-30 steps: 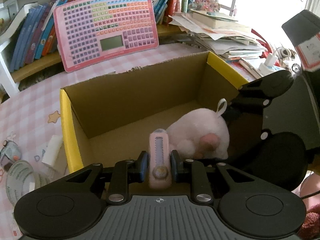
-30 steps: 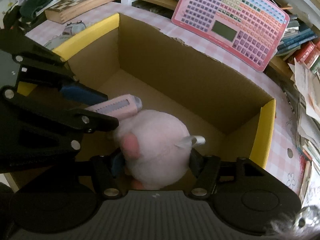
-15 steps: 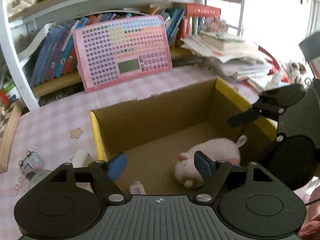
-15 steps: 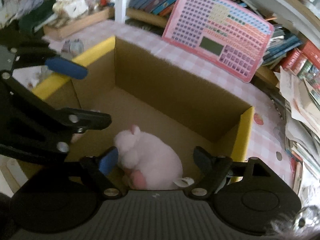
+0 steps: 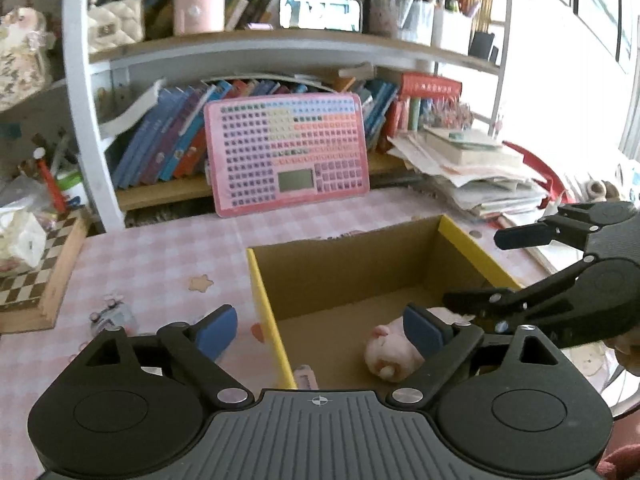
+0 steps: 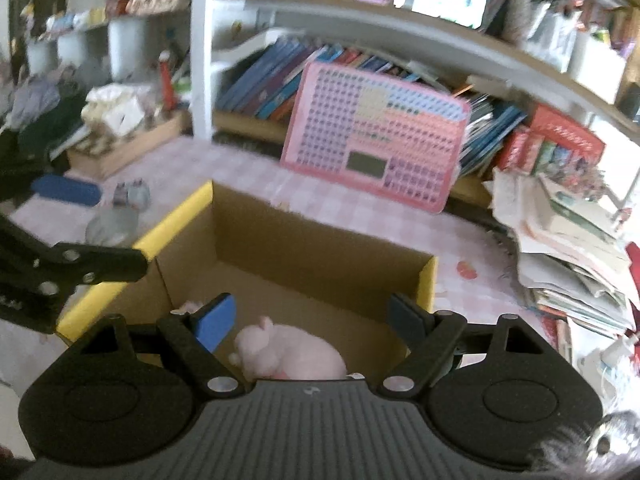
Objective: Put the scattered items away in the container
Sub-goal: 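Withdraw both tools from the box back over the table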
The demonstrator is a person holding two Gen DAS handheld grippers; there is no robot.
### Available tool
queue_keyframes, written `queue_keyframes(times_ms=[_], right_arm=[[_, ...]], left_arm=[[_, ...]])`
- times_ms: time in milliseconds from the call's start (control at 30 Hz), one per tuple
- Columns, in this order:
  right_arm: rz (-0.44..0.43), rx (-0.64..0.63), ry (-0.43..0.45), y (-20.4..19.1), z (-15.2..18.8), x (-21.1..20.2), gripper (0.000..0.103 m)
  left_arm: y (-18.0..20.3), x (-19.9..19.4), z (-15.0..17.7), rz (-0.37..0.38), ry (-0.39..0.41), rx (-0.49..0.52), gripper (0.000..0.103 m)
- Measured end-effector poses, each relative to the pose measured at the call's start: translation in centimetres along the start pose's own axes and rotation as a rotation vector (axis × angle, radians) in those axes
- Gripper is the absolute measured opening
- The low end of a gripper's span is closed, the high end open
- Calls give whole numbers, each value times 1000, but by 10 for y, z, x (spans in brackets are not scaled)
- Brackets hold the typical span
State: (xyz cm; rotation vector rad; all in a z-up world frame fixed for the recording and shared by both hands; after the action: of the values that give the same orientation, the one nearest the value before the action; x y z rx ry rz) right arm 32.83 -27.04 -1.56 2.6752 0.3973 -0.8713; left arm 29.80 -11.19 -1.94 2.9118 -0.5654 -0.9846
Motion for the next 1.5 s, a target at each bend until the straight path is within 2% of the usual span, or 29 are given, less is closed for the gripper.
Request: queue_keyframes(times_ms=[267, 567, 1033, 1267, 1500], right_arm=[[103, 120, 43, -4, 10, -40, 83], [197, 226, 54, -32, 29, -81, 83], [344, 349, 17, -74, 79, -115, 84], [377, 380, -12, -101, 100, -125, 84], [368, 362, -46, -135, 112, -127, 84]], left_arm=[[-13, -39, 14, 11, 47, 3, 94], [-26, -75, 40, 48, 37, 18, 94], [-64, -119, 87, 25, 3, 8, 94], [-78, -135, 104, 21, 0, 7, 94], [-92, -145, 127, 13, -29, -19, 94]])
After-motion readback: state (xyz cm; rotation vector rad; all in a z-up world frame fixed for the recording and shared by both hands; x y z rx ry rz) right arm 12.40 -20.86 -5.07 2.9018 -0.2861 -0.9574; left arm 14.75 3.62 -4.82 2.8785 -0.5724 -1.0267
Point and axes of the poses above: each gripper's, at about its wrist camera, not at the fingertips, and x roughly the way its jaws point, y to its right, z to its underside, the point moved 8 cm from there along x, roughly the way its jaws point, and after that the axes turned 8 degrees about z, right-handed, at the moved point
